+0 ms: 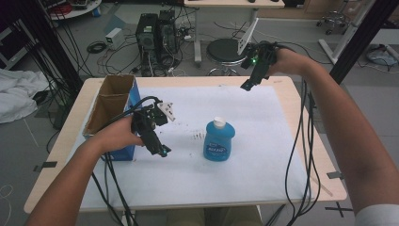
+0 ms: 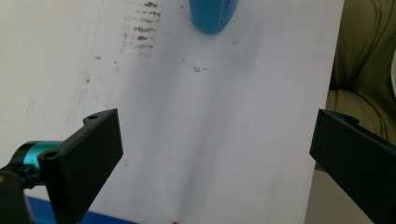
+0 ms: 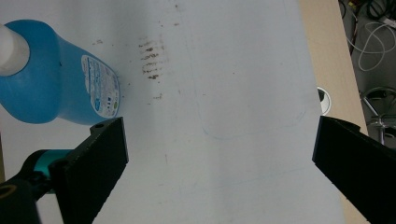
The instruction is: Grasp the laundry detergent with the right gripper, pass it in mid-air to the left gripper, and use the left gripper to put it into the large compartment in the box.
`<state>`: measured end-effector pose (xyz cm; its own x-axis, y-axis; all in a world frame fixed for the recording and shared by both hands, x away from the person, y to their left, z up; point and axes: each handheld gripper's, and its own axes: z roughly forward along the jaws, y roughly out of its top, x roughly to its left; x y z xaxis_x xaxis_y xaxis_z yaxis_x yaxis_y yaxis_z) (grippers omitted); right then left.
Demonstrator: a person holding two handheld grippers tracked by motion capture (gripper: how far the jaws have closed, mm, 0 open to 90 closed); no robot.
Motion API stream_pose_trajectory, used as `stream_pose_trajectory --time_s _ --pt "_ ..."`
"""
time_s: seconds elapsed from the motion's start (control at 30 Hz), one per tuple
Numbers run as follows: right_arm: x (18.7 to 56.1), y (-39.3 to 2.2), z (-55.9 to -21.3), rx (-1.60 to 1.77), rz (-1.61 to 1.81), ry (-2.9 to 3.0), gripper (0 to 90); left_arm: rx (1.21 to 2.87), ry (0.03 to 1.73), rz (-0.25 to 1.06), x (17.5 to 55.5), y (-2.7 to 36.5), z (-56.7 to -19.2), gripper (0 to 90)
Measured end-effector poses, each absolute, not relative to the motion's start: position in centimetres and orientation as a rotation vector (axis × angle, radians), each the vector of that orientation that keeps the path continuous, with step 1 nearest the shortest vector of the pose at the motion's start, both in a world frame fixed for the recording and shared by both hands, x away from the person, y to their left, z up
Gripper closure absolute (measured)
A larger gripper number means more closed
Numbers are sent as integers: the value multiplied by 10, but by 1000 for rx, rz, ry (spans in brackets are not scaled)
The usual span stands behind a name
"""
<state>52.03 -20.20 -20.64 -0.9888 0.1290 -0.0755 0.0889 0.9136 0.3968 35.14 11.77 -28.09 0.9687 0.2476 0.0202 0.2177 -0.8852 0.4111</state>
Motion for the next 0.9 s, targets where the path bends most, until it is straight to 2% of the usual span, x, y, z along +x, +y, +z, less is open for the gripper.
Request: stream_pose_trajectory --time_s 0.43,0.9 --pt "510 -212 -208 201 639 2956 24 2695 324 100 351 120 -281 25" --pt "472 -235 -229 209 757 2922 24 2680 318 111 356 122 -282 26"
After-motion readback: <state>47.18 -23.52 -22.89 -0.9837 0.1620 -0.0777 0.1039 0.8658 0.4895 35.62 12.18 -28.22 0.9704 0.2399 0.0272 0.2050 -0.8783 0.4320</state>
